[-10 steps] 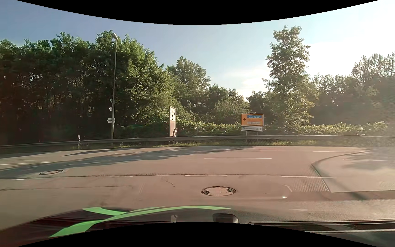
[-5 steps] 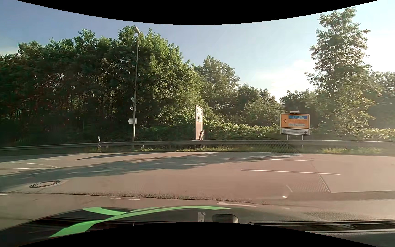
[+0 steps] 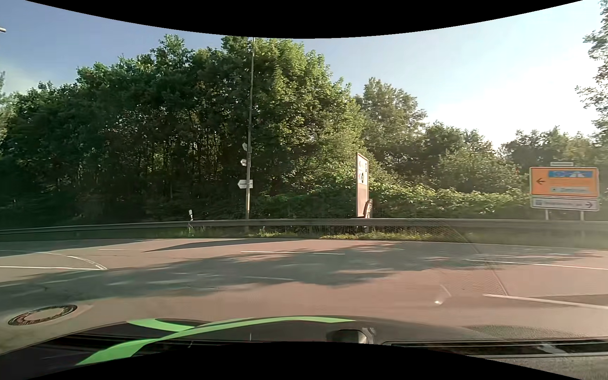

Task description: Follow the waypoints while adhering to traffic rules and regulations

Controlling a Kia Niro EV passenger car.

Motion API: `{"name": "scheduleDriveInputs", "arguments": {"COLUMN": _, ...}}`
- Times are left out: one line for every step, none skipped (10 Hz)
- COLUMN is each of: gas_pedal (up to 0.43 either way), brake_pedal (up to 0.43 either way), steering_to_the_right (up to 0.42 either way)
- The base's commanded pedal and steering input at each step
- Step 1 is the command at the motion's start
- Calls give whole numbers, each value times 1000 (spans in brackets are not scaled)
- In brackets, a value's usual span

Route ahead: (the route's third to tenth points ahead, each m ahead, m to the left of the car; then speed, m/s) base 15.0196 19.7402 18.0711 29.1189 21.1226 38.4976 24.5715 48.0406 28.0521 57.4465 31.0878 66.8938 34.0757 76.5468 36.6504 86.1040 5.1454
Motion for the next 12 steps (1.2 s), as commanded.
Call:
{"name": "scheduleDriveInputs", "arguments": {"gas_pedal": 157, "brake_pedal": 0, "steering_to_the_right": -294}}
{"name": "scheduleDriveInputs", "arguments": {"gas_pedal": 157, "brake_pedal": 0, "steering_to_the_right": -296}}
{"name": "scheduleDriveInputs", "arguments": {"gas_pedal": 150, "brake_pedal": 0, "steering_to_the_right": -296}}
{"name": "scheduleDriveInputs", "arguments": {"gas_pedal": 150, "brake_pedal": 0, "steering_to_the_right": -296}}
{"name": "scheduleDriveInputs", "arguments": {"gas_pedal": 150, "brake_pedal": 0, "steering_to_the_right": -298}}
{"name": "scheduleDriveInputs", "arguments": {"gas_pedal": 150, "brake_pedal": 0, "steering_to_the_right": -300}}
{"name": "scheduleDriveInputs", "arguments": {"gas_pedal": 150, "brake_pedal": 0, "steering_to_the_right": -304}}
{"name": "scheduleDriveInputs", "arguments": {"gas_pedal": 150, "brake_pedal": 0, "steering_to_the_right": -307}}
{"name": "scheduleDriveInputs", "arguments": {"gas_pedal": 150, "brake_pedal": 0, "steering_to_the_right": -310}}
{"name": "scheduleDriveInputs", "arguments": {"gas_pedal": 169, "brake_pedal": 0, "steering_to_the_right": -310}}
{"name": "scheduleDriveInputs", "arguments": {"gas_pedal": 169, "brake_pedal": 0, "steering_to_the_right": -312}}
{"name": "scheduleDriveInputs", "arguments": {"gas_pedal": 169, "brake_pedal": 0, "steering_to_the_right": -316}}
